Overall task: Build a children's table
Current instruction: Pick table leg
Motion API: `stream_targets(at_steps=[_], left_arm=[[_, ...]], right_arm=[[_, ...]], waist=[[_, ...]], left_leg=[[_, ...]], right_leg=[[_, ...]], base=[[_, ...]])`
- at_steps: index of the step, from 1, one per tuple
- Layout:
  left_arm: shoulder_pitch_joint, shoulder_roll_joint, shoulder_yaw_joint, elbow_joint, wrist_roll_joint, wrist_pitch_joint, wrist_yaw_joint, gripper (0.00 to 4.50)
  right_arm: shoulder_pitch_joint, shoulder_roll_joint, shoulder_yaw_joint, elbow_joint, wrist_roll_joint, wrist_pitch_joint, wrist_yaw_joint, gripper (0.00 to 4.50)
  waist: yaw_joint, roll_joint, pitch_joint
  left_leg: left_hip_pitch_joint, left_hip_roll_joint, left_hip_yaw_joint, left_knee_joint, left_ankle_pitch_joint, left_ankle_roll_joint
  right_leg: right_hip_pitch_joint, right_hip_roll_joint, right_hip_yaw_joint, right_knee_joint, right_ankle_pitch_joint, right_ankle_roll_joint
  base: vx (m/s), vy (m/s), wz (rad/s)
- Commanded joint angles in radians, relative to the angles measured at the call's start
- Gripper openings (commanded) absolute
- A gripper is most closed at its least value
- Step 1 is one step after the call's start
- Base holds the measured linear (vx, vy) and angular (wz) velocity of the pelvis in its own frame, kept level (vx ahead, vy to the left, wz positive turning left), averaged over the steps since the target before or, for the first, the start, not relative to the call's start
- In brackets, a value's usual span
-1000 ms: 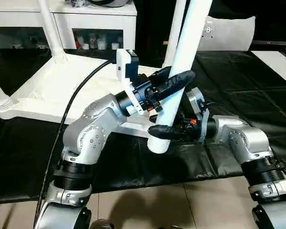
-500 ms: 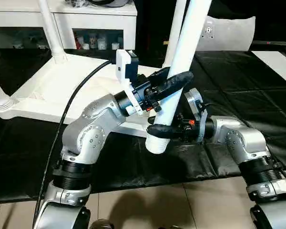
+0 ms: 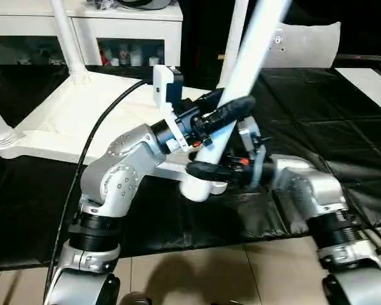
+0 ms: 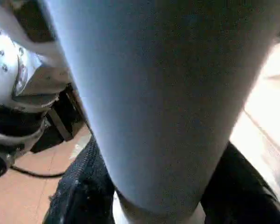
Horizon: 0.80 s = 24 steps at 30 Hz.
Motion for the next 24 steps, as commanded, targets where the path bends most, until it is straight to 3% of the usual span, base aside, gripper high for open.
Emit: stream_targets(at_steps=[1,3,6,9,10,11,13,14,15,17,18,22,24], left_arm=[[0.007,-0.028,-0.073,-0.078,-0.041,0.035,-0.039,2.92],[0.008,-0.042,-0.058,-0.075,-0.053,0.035,-0.025,2.92],[0.007,-0.061,-0.030,-0.071,-0.070,0.018,-0.010,2.92],[0.011,-0.085,0.013,-0.081,-0.123,0.029,0.015,2.92],[0.010,-0.098,0.038,-0.073,-0.139,0.032,0.040,2.92],[0.002,-0.124,0.089,-0.032,-0.137,0.026,0.111,2.92],[-0.005,-0.127,0.122,0.019,-0.097,-0.004,0.162,2.92],[-0.005,-0.126,0.125,0.026,-0.088,-0.009,0.166,2.92],[0.003,-0.115,0.134,0.039,-0.049,-0.033,0.180,2.92],[0.018,-0.095,0.144,0.035,-0.011,-0.056,0.197,2.92],[0.026,-0.084,0.148,0.031,0.005,-0.066,0.209,2.92],[0.055,-0.037,0.166,0.038,0.093,-0.090,0.298,2.92],[0.089,0.007,0.154,0.032,0.176,-0.104,0.359,2.92]], right_arm=[[-0.008,-0.003,-0.041,0.049,-0.024,-0.003,-0.086,1.95],[-0.004,0.009,-0.061,0.051,-0.019,-0.025,-0.117,1.95],[0.002,0.025,-0.102,0.046,0.001,-0.050,-0.153,1.95],[0.010,0.031,-0.126,0.032,0.021,-0.050,-0.161,1.95],[0.016,0.032,-0.131,0.022,0.028,-0.050,-0.163,1.94],[0.030,0.031,-0.143,0.002,0.038,-0.050,-0.168,1.94],[0.054,0.029,-0.163,-0.031,0.051,-0.035,-0.199,1.91],[0.058,0.029,-0.167,-0.036,0.053,-0.032,-0.206,1.91],[0.085,0.018,-0.172,-0.082,0.069,0.012,-0.223,1.89],[0.111,0.011,-0.175,-0.126,0.077,0.042,-0.241,1.89],[0.122,0.012,-0.179,-0.144,0.077,0.049,-0.255,1.89],[0.153,0.021,-0.197,-0.178,0.017,0.006,-0.356,1.88],[0.171,0.011,-0.192,-0.186,-0.075,-0.049,-0.451,1.88]], waist=[[-0.003,0.007,-0.078],[-0.004,0.010,-0.077],[-0.003,0.006,-0.077],[-0.001,0.005,-0.078],[0.001,0.017,-0.079],[-0.002,0.017,-0.078],[-0.002,0.003,-0.077],[-0.001,0.005,-0.078],[-0.010,-0.029,-0.076],[-0.004,-0.008,-0.076],[-0.004,-0.003,-0.077],[-0.016,-0.004,-0.077],[-0.017,-0.003,-0.075]], left_leg=[[0.006,0.027,-0.004,-0.065,-0.148,0.006],[0.006,0.025,-0.003,-0.065,-0.160,0.004],[0.006,0.025,-0.004,-0.065,-0.164,0.003],[0.008,0.026,-0.003,-0.065,-0.156,0.005],[0.009,0.027,-0.005,-0.065,-0.155,0.000],[0.008,0.026,-0.001,-0.064,-0.158,-0.002],[0.004,0.022,-0.002,-0.065,-0.161,0.007],[0.005,0.021,-0.002,-0.065,-0.164,0.010],[0.000,0.018,0.000,-0.065,-0.165,0.021],[0.000,0.021,-0.004,-0.067,-0.141,0.017],[0.000,0.021,-0.007,-0.068,-0.137,0.014],[0.004,0.021,-0.006,-0.068,-0.147,0.001],[0.007,0.022,-0.005,-0.069,-0.155,-0.005]], right_leg=[[0.063,-0.066,0.052,-0.069,-0.230,-0.161],[0.063,-0.065,0.052,-0.073,-0.247,-0.153],[0.063,-0.066,0.052,-0.074,-0.267,-0.144],[0.062,-0.067,0.053,-0.073,-0.250,-0.155],[0.062,-0.067,0.052,-0.069,-0.240,-0.162],[0.060,-0.061,0.053,-0.072,-0.213,-0.170],[0.067,-0.059,0.051,-0.074,-0.211,-0.161],[0.067,-0.059,0.050,-0.074,-0.223,-0.153],[0.071,-0.058,0.048,-0.087,-0.296,-0.105],[0.069,-0.064,0.050,-0.084,-0.325,-0.079],[0.069,-0.063,0.049,-0.086,-0.325,-0.070],[0.060,-0.062,0.048,-0.085,-0.329,-0.061],[0.056,-0.060,0.049,-0.085,-0.330,-0.069]], base=[[0.000,0.000,0.00],[0.000,0.000,0.00],[0.000,0.000,0.00],[0.000,0.000,0.00],[0.000,0.000,0.00],[0.000,0.000,0.00],[0.000,0.000,0.00],[0.000,0.000,0.00],[0.000,0.000,0.00],[0.000,0.000,0.00],[0.000,0.000,0.00],[0.000,0.000,0.00],[0.000,0.000,0.00]])
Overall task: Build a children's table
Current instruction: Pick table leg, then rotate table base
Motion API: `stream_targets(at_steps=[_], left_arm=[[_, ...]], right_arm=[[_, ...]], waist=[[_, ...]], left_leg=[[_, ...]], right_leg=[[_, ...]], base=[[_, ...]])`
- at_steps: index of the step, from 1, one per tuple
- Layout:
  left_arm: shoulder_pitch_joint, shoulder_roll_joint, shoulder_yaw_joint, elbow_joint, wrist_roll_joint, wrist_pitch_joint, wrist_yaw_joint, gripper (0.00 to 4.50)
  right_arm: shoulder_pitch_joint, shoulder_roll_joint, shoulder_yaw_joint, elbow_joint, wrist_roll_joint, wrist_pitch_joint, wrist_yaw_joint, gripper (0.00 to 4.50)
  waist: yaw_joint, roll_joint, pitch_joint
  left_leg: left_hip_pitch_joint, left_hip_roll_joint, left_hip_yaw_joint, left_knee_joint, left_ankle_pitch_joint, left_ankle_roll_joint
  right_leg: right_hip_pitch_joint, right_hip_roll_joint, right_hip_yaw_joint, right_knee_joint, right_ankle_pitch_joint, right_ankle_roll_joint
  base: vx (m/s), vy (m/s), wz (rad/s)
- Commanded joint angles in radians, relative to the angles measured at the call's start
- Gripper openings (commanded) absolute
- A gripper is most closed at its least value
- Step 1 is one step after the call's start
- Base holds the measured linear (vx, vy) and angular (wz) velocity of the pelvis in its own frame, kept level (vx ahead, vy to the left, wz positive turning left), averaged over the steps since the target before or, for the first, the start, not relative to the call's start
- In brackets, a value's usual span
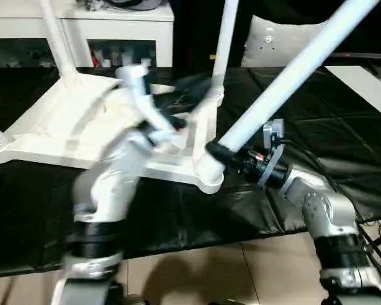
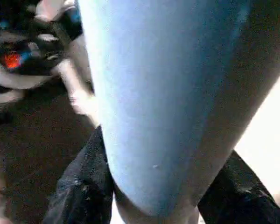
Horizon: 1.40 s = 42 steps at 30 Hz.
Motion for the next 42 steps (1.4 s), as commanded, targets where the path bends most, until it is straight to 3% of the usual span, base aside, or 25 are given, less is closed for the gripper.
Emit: stream_targets(at_steps=[1,2,4,6,9,12,13,15,19,23,27,28,29,31,32,33,34,35,36,37,38,39,40,41,42], left_arm=[[0.047,0.038,-0.018,-0.026,0.100,-0.014,0.066,2.92],[0.079,0.059,-0.023,-0.047,0.129,-0.017,0.071,2.92],[0.136,0.079,-0.023,-0.089,0.157,-0.015,0.077,2.92],[0.186,0.086,-0.028,-0.116,0.208,-0.024,0.117,2.92],[0.242,0.147,-0.084,-0.140,0.292,0.020,0.153,2.92],[0.286,0.149,-0.076,-0.149,0.299,-0.005,0.157,2.92],[0.307,0.152,-0.079,-0.138,0.313,-0.012,0.166,2.92],[0.333,0.135,-0.068,-0.121,0.349,-0.038,0.210,2.92],[0.355,0.123,-0.065,-0.120,0.360,-0.061,0.213,2.92],[0.383,0.115,-0.076,-0.126,0.389,-0.066,0.262,2.92],[0.398,0.103,-0.091,-0.127,0.413,-0.079,0.274,2.92],[0.404,0.102,-0.092,-0.137,0.422,-0.082,0.273,2.92],[0.404,0.102,-0.092,-0.137,0.422,-0.082,0.273,2.92],[0.411,0.103,-0.087,-0.138,0.434,-0.086,0.282,2.92],[0.411,0.103,-0.086,-0.133,0.436,-0.087,0.288,2.92],[0.411,0.103,-0.085,-0.132,0.437,-0.088,0.289,2.92],[0.412,0.100,-0.094,-0.129,0.451,-0.078,0.302,2.92],[0.417,0.101,-0.099,-0.133,0.461,-0.082,0.307,2.92],[0.424,0.095,-0.095,-0.141,0.457,-0.076,0.312,2.92],[0.425,0.091,-0.090,-0.144,0.450,-0.070,0.312,2.92],[0.427,0.081,-0.069,-0.149,0.432,-0.063,0.313,2.92],[0.427,0.081,-0.062,-0.148,0.432,-0.069,0.312,2.92],[0.426,0.088,-0.061,-0.146,0.439,-0.077,0.310,2.92],[0.425,0.089,-0.056,-0.142,0.439,-0.076,0.309,2.92],[0.423,0.088,-0.051,-0.139,0.433,-0.077,0.307,2.92]], right_arm=[[0.020,-0.016,-0.020,-0.039,-0.074,-0.037,-0.100,1.88],[0.033,-0.026,-0.019,-0.066,-0.084,-0.026,-0.121,1.88],[0.061,-0.024,-0.029,-0.115,-0.087,-0.011,-0.157,1.88],[0.093,-0.020,-0.033,-0.164,-0.088,0.023,-0.197,1.88],[0.143,0.027,-0.056,-0.219,-0.100,-0.027,-0.280,1.88],[0.179,0.072,-0.075,-0.269,-0.112,0.019,-0.382,1.88],[0.207,0.076,-0.064,-0.274,-0.175,0.013,-0.449,1.88],[0.248,0.083,-0.066,-0.283,-0.203,0.041,-0.512,1.88],[0.267,0.099,-0.085,-0.304,-0.206,0.004,-0.543,1.88],[0.263,0.060,-0.046,-0.325,-0.274,0.004,-0.573,1.88],[0.295,0.061,-0.050,-0.341,-0.231,0.006,-0.536,1.88],[0.298,0.084,-0.052,-0.356,-0.203,0.015,-0.535,1.88],[0.298,0.084,-0.052,-0.356,-0.203,0.015,-0.535,1.88],[0.294,0.104,-0.023,-0.375,-0.178,0.037,-0.516,1.88],[0.297,0.091,0.005,-0.378,-0.202,0.038,-0.509,1.88],[0.298,0.089,0.011,-0.379,-0.206,0.039,-0.508,1.88],[0.307,0.081,0.029,-0.382,-0.214,0.032,-0.500,1.88],[0.306,0.087,0.025,-0.374,-0.208,0.024,-0.500,1.88],[0.303,0.092,0.024,-0.364,-0.206,0.015,-0.500,1.88],[0.302,0.092,0.024,-0.361,-0.206,0.012,-0.499,1.88],[0.296,0.101,0.021,-0.355,-0.190,0.021,-0.492,1.88],[0.294,0.108,0.017,-0.354,-0.176,0.031,-0.487,1.88],[0.294,0.108,0.022,-0.353,-0.175,0.034,-0.481,1.88],[0.297,0.105,0.030,-0.354,-0.180,0.030,-0.476,1.88],[0.302,0.102,0.034,-0.356,-0.181,0.027,-0.474,1.88]], waist=[[0.005,0.009,-0.074],[0.001,0.006,-0.075],[0.003,0.023,-0.075],[0.001,0.018,-0.076],[0.005,0.016,-0.069],[-0.005,0.021,-0.066],[-0.002,0.046,-0.065],[-0.009,0.033,-0.062],[-0.009,0.034,-0.061],[-0.015,0.040,-0.060],[-0.013,0.032,-0.063],[-0.014,0.022,-0.063],[-0.012,0.030,-0.063],[-0.014,0.031,-0.065],[-0.021,0.046,-0.065],[-0.026,0.047,-0.065],[-0.028,0.029,-0.061],[-0.042,0.058,-0.071],[-0.070,0.071,-0.065],[-0.079,0.078,-0.062],[-0.091,0.067,-0.066],[-0.087,0.049,-0.057],[-0.062,0.027,-0.050],[-0.015,0.006,-0.052],[0.012,-0.002,-0.052]], left_leg=[[0.007,0.022,-0.006,-0.068,-0.158,-0.011],[0.006,0.023,-0.006,-0.068,-0.158,-0.012],[0.008,0.025,-0.008,-0.070,-0.161,-0.013],[0.010,0.024,-0.007,-0.071,-0.171,-0.009],[0.010,0.025,-0.009,-0.077,-0.235,-0.011],[0.014,0.018,-0.010,-0.080,-0.283,-0.020],[0.017,0.019,-0.014,-0.080,-0.290,-0.029],[0.020,0.012,-0.011,-0.079,-0.339,-0.033],[0.016,0.009,-0.014,-0.077,-0.340,-0.017],[0.015,0.009,-0.016,-0.078,-0.348,-0.016],[0.011,0.007,-0.012,-0.075,-0.322,0.005],[0.010,0.008,-0.011,-0.075,-0.316,0.008],[0.010,0.009,-0.012,-0.075,-0.310,0.009],[0.009,0.012,-0.014,-0.078,-0.306,0.011],[0.013,0.020,-0.021,-0.081,-0.318,-0.009],[0.018,0.027,-0.026,-0.084,-0.325,-0.017],[-0.043,0.024,-0.079,-0.110,-0.340,0.007],[-0.008,0.077,-0.137,-0.133,-0.418,0.044],[0.004,0.121,-0.209,-0.159,-0.451,0.110],[0.004,0.118,-0.227,-0.159,-0.454,0.151],[0.044,0.156,-0.183,-0.144,-0.395,0.193],[0.026,0.146,-0.159,-0.137,-0.374,0.218],[-0.006,0.036,-0.070,-0.061,-0.368,0.168],[-0.016,-0.063,-0.016,0.066,-0.203,0.110],[-0.025,-0.041,-0.022,0.049,-0.082,0.077]], right_leg=[[0.054,-0.062,0.049,-0.081,-0.320,-0.072],[0.055,-0.061,0.050,-0.079,-0.299,-0.074],[0.056,-0.061,0.052,-0.075,-0.263,-0.081],[0.056,-0.057,0.052,-0.075,-0.234,-0.095],[0.050,-0.062,0.052,-0.083,-0.320,-0.077],[0.045,-0.059,0.049,-0.099,-0.421,-0.045],[0.042,-0.059,0.050,-0.098,-0.418,-0.045],[0.040,-0.053,0.046,-0.109,-0.457,-0.022],[0.038,-0.057,0.042,-0.120,-0.516,0.010],[0.038,-0.050,0.040,-0.118,-0.504,0.020],[0.037,-0.054,0.042,-0.118,-0.506,0.026],[0.037,-0.053,0.042,-0.119,-0.507,0.027],[0.036,-0.055,0.044,-0.116,-0.501,0.021],[0.037,-0.054,0.044,-0.112,-0.471,0.011],[0.035,-0.037,0.036,-0.113,-0.430,0.005],[0.036,-0.025,0.027,-0.114,-0.395,0.002],[0.084,-0.041,-0.012,-0.073,-0.284,-0.041],[0.067,-0.022,-0.027,-0.054,-0.200,-0.090],[0.051,-0.013,-0.031,0.008,-0.165,-0.163],[0.047,-0.010,-0.027,0.030,-0.186,-0.185],[0.022,-0.027,0.007,0.023,-0.185,-0.219],[0.032,-0.041,0.025,0.025,-0.165,-0.232],[0.035,-0.071,0.059,-0.071,-0.252,-0.272],[0.059,-0.128,0.060,-0.146,-0.583,-0.135],[0.058,-0.139,0.089,-0.153,-0.775,0.074]], base=[[0.000,0.000,0.00],[0.000,0.000,0.00],[0.000,0.000,0.00],[0.000,0.000,0.00],[0.000,0.000,0.00],[0.000,0.000,0.00],[0.000,0.000,0.00],[0.000,0.000,0.00],[0.000,0.000,0.00],[0.000,0.000,0.00],[0.000,0.000,0.00],[0.000,0.000,0.00],[0.000,0.000,0.00],[0.000,0.000,0.00],[0.000,0.000,0.00],[0.000,0.000,0.00],[0.000,0.000,0.00],[0.021,-0.051,0.44],[0.054,-0.104,0.60],[0.054,-0.104,0.60],[0.045,-0.151,0.47],[0.055,-0.180,0.29],[0.055,-0.180,0.29],[0.015,-0.169,0.01],[-0.012,-0.133,-0.03]])
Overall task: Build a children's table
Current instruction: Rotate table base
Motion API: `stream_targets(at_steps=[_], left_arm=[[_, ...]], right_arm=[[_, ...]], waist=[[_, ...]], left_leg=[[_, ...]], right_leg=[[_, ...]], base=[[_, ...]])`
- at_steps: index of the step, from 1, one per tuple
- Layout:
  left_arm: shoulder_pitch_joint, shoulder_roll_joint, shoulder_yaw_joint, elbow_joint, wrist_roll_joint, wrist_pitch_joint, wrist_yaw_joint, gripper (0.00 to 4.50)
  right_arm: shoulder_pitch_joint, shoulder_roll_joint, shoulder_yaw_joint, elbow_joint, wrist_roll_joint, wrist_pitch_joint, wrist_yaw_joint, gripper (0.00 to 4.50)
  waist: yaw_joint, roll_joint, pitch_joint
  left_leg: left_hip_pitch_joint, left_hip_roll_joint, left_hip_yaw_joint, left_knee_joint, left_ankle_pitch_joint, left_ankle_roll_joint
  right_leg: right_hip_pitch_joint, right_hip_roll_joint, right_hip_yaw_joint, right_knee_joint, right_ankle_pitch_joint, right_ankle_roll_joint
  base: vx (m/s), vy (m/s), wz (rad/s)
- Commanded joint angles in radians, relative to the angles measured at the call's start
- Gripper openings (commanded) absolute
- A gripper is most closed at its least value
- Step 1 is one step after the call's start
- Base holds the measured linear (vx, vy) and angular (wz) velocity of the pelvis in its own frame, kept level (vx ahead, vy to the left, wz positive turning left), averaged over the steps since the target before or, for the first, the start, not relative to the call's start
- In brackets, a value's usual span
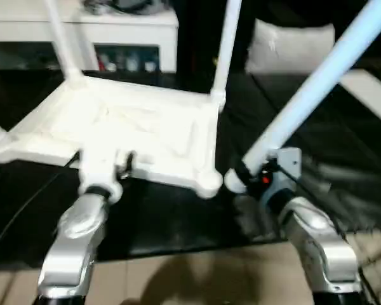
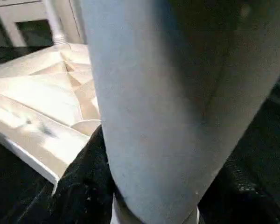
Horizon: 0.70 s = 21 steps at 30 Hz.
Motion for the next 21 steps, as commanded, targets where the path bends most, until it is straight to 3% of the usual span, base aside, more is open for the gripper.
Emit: stream_targets(at_steps=[1,2,3,4,5,6,7,8,9,11,12,13,14,15,16,17,18,19,20,21], left_arm=[[-0.014,0.000,0.014,-0.013,-0.022,-0.006,-0.005,2.92],[-0.016,-0.005,0.019,-0.013,-0.031,-0.013,-0.008,2.92],[-0.014,-0.006,0.017,-0.021,-0.039,-0.014,-0.017,2.92],[-0.014,-0.006,0.017,-0.021,-0.039,-0.014,-0.017,2.92],[-0.012,-0.006,0.016,-0.027,-0.042,-0.013,-0.022,2.92],[-0.014,-0.004,0.013,-0.031,-0.039,-0.011,-0.025,2.92],[-0.018,-0.001,0.013,-0.026,-0.035,-0.015,-0.031,2.92],[-0.021,-0.001,0.015,-0.020,-0.031,-0.018,-0.032,2.92],[-0.025,-0.001,0.017,-0.011,-0.027,-0.022,-0.031,2.92],[-0.031,-0.003,0.013,-0.004,-0.030,-0.020,-0.034,2.92],[-0.032,-0.001,0.006,-0.006,-0.029,-0.018,-0.037,2.92],[-0.031,0.002,-0.004,-0.011,-0.027,-0.017,-0.042,2.92],[-0.028,0.006,-0.014,-0.016,-0.022,-0.018,-0.046,2.92],[-0.027,0.006,-0.005,-0.019,-0.018,-0.019,-0.036,2.92],[-0.027,0.006,-0.005,-0.019,-0.018,-0.019,-0.036,2.92],[-0.027,0.006,0.005,-0.016,-0.019,-0.021,-0.032,2.92],[-0.027,0.005,0.009,-0.014,-0.020,-0.021,-0.032,2.92],[-0.029,0.008,0.014,-0.008,-0.022,-0.022,-0.035,2.92],[-0.031,0.009,0.014,-0.004,-0.021,-0.024,-0.036,2.92],[-0.032,0.009,0.013,0.000,-0.020,-0.024,-0.037,2.92]], right_arm=[[0.007,-0.003,-0.001,-0.007,0.010,-0.009,0.004,1.88],[0.016,-0.004,-0.007,-0.006,0.012,-0.018,-0.005,1.88],[0.014,-0.001,-0.014,0.003,0.014,-0.020,-0.012,1.88],[0.014,-0.001,-0.014,0.003,0.014,-0.020,-0.012,1.88],[0.011,0.001,-0.019,0.009,0.014,-0.021,-0.015,1.88],[0.000,0.002,-0.022,0.018,0.012,-0.021,-0.019,1.88],[-0.013,-0.001,-0.017,0.027,0.006,-0.019,-0.016,1.88],[-0.016,-0.003,-0.015,0.029,0.002,-0.020,-0.015,1.88],[-0.017,-0.006,-0.011,0.030,-0.003,-0.023,-0.012,1.88],[-0.008,-0.010,-0.014,0.026,0.004,-0.027,-0.006,1.88],[-0.006,-0.015,-0.010,0.026,0.000,-0.035,-0.001,1.88],[-0.010,-0.019,-0.003,0.032,-0.002,-0.037,0.010,1.88],[-0.017,-0.023,0.009,0.041,-0.001,-0.040,0.028,1.88],[-0.036,-0.020,0.026,0.053,-0.012,-0.040,0.031,1.88],[-0.036,-0.020,0.026,0.053,-0.012,-0.040,0.031,1.88],[-0.043,-0.022,0.042,0.057,-0.025,-0.049,0.033,1.88],[-0.044,-0.024,0.051,0.058,-0.032,-0.056,0.036,1.88],[-0.043,-0.025,0.061,0.058,-0.049,-0.080,0.031,1.88],[-0.040,-0.017,0.052,0.061,-0.042,-0.085,0.026,1.88],[-0.039,-0.006,0.032,0.065,-0.027,-0.078,0.014,1.88]], waist=[[0.039,-0.011,-0.043],[0.041,-0.011,-0.040],[0.046,0.012,-0.050],[0.044,0.017,-0.053],[0.042,0.024,-0.053],[0.038,0.026,-0.053],[0.037,0.041,-0.054],[0.031,0.038,-0.050],[0.026,0.048,-0.047],[0.017,0.051,-0.038],[0.016,0.051,-0.040],[0.013,0.043,-0.038],[0.011,0.047,-0.035],[0.011,0.042,-0.023],[0.012,0.040,-0.030],[0.002,0.030,-0.028],[-0.001,0.035,-0.028],[-0.013,0.037,-0.029],[-0.013,0.039,-0.029],[-0.028,0.045,-0.042]], left_leg=[[-0.016,-0.026,0.026,-0.013,-0.048,0.022],[-0.023,-0.027,0.022,-0.043,-0.061,0.007],[-0.006,-0.007,0.011,-0.070,-0.084,-0.001],[0.006,0.004,0.006,-0.075,-0.101,-0.002],[0.020,0.018,0.003,-0.085,-0.145,-0.005],[0.022,0.024,0.004,-0.092,-0.173,-0.014],[0.019,0.029,-0.002,-0.098,-0.181,-0.021],[0.024,0.042,-0.007,-0.109,-0.232,-0.020],[0.047,0.046,-0.007,-0.113,-0.322,-0.033],[0.054,0.050,-0.015,-0.127,-0.417,-0.042],[0.063,0.053,-0.016,-0.131,-0.438,-0.044],[0.065,0.053,-0.016,-0.134,-0.451,-0.045],[0.070,0.051,-0.016,-0.139,-0.481,-0.047],[0.015,0.030,-0.040,-0.153,-0.510,-0.033],[0.027,0.025,-0.041,-0.143,-0.515,-0.034],[-0.007,0.012,-0.055,-0.136,-0.468,-0.027],[-0.013,0.007,-0.054,-0.132,-0.458,-0.023],[-0.010,-0.001,-0.055,-0.119,-0.447,-0.009],[-0.014,-0.003,-0.051,-0.108,-0.404,0.006],[0.067,0.039,-0.040,-0.119,-0.391,-0.013]], right_leg=[[0.046,-0.162,0.142,-0.196,-0.708,0.189],[0.050,-0.126,0.102,-0.184,-0.637,0.253],[0.051,-0.103,0.075,-0.188,-0.504,0.260],[0.044,-0.092,0.064,-0.186,-0.447,0.245],[0.044,-0.088,0.057,-0.187,-0.383,0.212],[0.050,-0.086,0.055,-0.186,-0.369,0.174],[0.055,-0.088,0.054,-0.181,-0.354,0.156],[0.054,-0.090,0.052,-0.185,-0.363,0.132],[0.053,-0.094,0.052,-0.191,-0.411,0.103],[0.060,-0.098,0.048,-0.195,-0.448,0.077],[0.062,-0.105,0.054,-0.195,-0.444,0.059],[0.066,-0.106,0.055,-0.194,-0.454,0.054],[0.074,-0.106,0.052,-0.194,-0.488,0.048],[0.111,-0.130,0.026,-0.189,-0.587,0.056],[0.108,-0.138,0.027,-0.193,-0.621,0.061],[0.142,-0.166,0.010,-0.198,-0.674,0.056],[0.151,-0.166,0.003,-0.202,-0.701,0.061],[0.158,-0.169,-0.008,-0.209,-0.706,0.047],[0.168,-0.175,-0.017,-0.219,-0.688,0.030],[0.117,-0.125,0.011,-0.208,-0.536,-0.007]], base=[[-0.012,-0.133,-0.03],[-0.012,-0.101,-0.09],[-0.013,-0.074,-0.09],[-0.013,-0.074,-0.09],[0.000,0.000,0.00],[0.000,0.000,0.00],[0.000,0.000,0.00],[0.000,0.000,0.00],[0.013,0.062,-0.01],[0.016,0.069,-0.01],[0.021,0.070,-0.02],[0.021,0.070,-0.02],[0.018,0.056,-0.04],[0.000,0.000,0.00],[0.000,0.000,0.00],[0.040,0.027,0.32],[0.061,0.025,0.41],[0.061,0.025,0.41],[0.088,0.021,0.53],[0.107,0.021,0.24]])
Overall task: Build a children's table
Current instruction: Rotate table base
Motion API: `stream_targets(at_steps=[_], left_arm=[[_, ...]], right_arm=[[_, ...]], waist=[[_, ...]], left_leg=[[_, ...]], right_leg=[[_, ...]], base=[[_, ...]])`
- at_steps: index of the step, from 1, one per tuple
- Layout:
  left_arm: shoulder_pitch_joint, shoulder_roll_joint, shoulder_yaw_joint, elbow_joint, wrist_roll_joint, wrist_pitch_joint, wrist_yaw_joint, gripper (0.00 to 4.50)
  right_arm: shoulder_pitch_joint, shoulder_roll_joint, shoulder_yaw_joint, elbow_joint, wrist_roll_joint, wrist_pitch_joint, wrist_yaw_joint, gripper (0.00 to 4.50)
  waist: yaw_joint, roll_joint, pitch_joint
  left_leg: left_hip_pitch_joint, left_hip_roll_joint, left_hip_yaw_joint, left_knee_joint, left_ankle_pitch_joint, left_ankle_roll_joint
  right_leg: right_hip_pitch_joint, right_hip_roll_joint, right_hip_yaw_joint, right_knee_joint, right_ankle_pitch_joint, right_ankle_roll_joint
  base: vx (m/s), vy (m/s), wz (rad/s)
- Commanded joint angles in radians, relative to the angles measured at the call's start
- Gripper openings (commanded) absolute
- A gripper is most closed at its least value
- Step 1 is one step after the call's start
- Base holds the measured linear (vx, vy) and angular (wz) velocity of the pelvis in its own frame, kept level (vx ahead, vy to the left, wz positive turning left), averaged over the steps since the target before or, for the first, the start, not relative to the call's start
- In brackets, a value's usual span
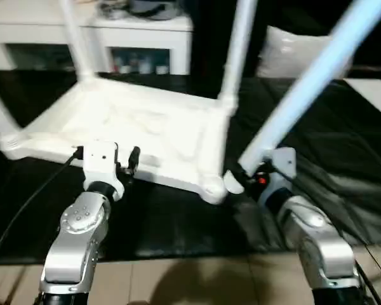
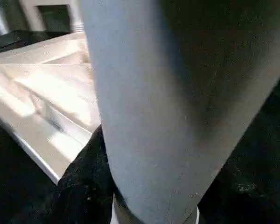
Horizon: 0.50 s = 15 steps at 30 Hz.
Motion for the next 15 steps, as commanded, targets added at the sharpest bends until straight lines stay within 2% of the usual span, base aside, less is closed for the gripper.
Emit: stream_targets(at_steps=[1,2,3,4,5,6,7,8,9,10,11,12,13,14,15], left_arm=[[-0.006,0.005,0.000,0.000,0.004,-0.005,-0.009,2.92],[-0.005,0.007,-0.005,-0.006,0.003,-0.002,-0.014,2.92],[0.000,0.011,-0.011,-0.013,0.005,-0.002,-0.020,2.92],[0.005,0.014,-0.014,-0.019,0.007,-0.002,-0.023,2.92],[0.008,0.019,-0.016,-0.020,0.007,-0.006,-0.031,2.92],[0.008,0.021,-0.016,-0.018,0.006,-0.010,-0.035,2.92],[0.008,0.027,-0.018,-0.012,0.006,-0.022,-0.045,2.92],[0.006,0.030,-0.018,-0.005,0.002,-0.032,-0.056,2.92],[0.004,0.029,-0.017,0.003,-0.001,-0.035,-0.060,2.92],[0.000,0.030,-0.018,0.012,-0.001,-0.035,-0.062,2.92],[-0.003,0.033,-0.020,0.016,0.002,-0.035,-0.066,2.92],[-0.005,0.035,-0.024,0.017,0.003,-0.035,-0.071,2.92],[-0.006,0.038,-0.027,0.012,-0.001,-0.033,-0.081,2.92],[-0.006,0.040,-0.025,0.007,-0.005,-0.032,-0.085,2.92],[-0.005,0.040,-0.024,0.007,-0.005,-0.032,-0.085,2.92]], right_arm=[[-0.012,0.007,-0.032,0.009,0.019,-0.010,-0.010,1.88],[-0.012,0.005,-0.038,0.013,0.022,-0.012,-0.010,1.88],[-0.020,-0.002,-0.040,0.032,0.016,-0.023,-0.011,1.88],[-0.030,-0.007,-0.040,0.049,0.010,-0.033,-0.012,1.88],[-0.042,-0.005,-0.044,0.058,0.009,-0.035,-0.019,1.88],[-0.044,-0.004,-0.045,0.057,0.010,-0.034,-0.020,1.88],[-0.047,-0.004,-0.044,0.056,0.007,-0.037,-0.023,1.88],[-0.045,-0.009,-0.040,0.052,-0.006,-0.045,-0.026,1.88],[-0.038,-0.013,-0.040,0.049,-0.010,-0.053,-0.030,1.88],[-0.028,-0.013,-0.047,0.045,-0.007,-0.057,-0.033,1.88],[-0.018,-0.012,-0.056,0.042,-0.005,-0.061,-0.036,1.88],[-0.012,-0.011,-0.062,0.041,-0.004,-0.064,-0.037,1.88],[-0.009,-0.012,-0.066,0.049,-0.001,-0.069,-0.040,1.88],[-0.014,-0.014,-0.065,0.059,-0.004,-0.072,-0.044,1.88],[-0.014,-0.014,-0.064,0.059,-0.004,-0.073,-0.044,1.88]], waist=[[-0.009,0.024,-0.048],[-0.015,0.014,-0.059],[-0.016,0.020,-0.063],[-0.019,0.026,-0.067],[-0.019,0.004,-0.072],[-0.005,0.003,-0.072],[0.005,-0.003,-0.083],[0.016,0.014,-0.081],[0.013,0.011,-0.081],[0.007,0.015,-0.085],[0.000,0.015,-0.091],[-0.002,0.013,-0.101],[-0.001,0.014,-0.106],[-0.003,-0.011,-0.106],[0.002,-0.007,-0.106]], left_leg=[[0.014,0.083,-0.022,-0.092,-0.385,0.029],[0.044,0.111,-0.039,-0.110,-0.381,0.061],[0.056,0.118,-0.049,-0.112,-0.352,0.085],[0.066,0.111,-0.049,-0.103,-0.259,0.138],[0.036,0.086,-0.029,-0.088,-0.138,0.190],[-0.018,0.038,0.014,-0.060,-0.057,0.195],[-0.041,0.022,0.027,-0.043,-0.021,0.191],[-0.054,0.021,0.028,-0.036,0.020,0.180],[-0.055,0.025,0.025,-0.038,0.054,0.175],[-0.039,0.036,0.015,-0.040,0.132,0.169],[-0.020,0.051,0.001,-0.033,0.232,0.181],[-0.001,0.065,-0.012,-0.018,0.368,0.199],[0.014,0.069,-0.018,-0.007,0.456,0.204],[0.003,0.067,-0.021,0.006,0.612,0.207],[-0.012,0.051,-0.013,0.008,0.625,0.196]], right_leg=[[0.031,-0.080,0.094,-0.098,-0.441,-0.059],[0.012,-0.062,0.099,-0.057,-0.268,-0.090],[0.004,-0.059,0.103,-0.033,-0.188,-0.112],[-0.006,-0.063,0.109,-0.015,-0.078,-0.148],[0.018,-0.079,0.123,-0.017,-0.001,-0.174],[0.060,-0.099,0.145,-0.035,0.036,-0.191],[0.089,-0.107,0.152,-0.040,0.044,-0.184],[0.091,-0.113,0.156,-0.043,0.032,-0.164],[0.087,-0.103,0.151,-0.041,0.050,-0.147],[0.066,-0.081,0.140,-0.019,0.140,-0.128],[0.045,-0.074,0.140,0.006,0.251,-0.128],[0.021,-0.075,0.150,0.031,0.379,-0.138],[0.000,-0.074,0.161,0.046,0.453,-0.148],[-0.009,-0.073,0.181,0.061,0.576,-0.151],[-0.002,-0.073,0.187,0.068,0.614,-0.154]], base=[[0.107,0.021,0.24],[0.111,0.023,-0.02],[0.109,0.017,-0.01],[0.109,0.017,-0.01],[0.092,0.008,-0.06],[0.000,0.000,0.00],[0.000,0.000,0.00],[0.000,0.000,0.00],[0.070,0.001,-0.02],[0.070,0.001,-0.02],[0.055,0.005,-0.01],[0.000,0.000,0.00],[0.000,0.000,0.00],[0.000,0.000,0.00],[0.000,0.000,0.00]])
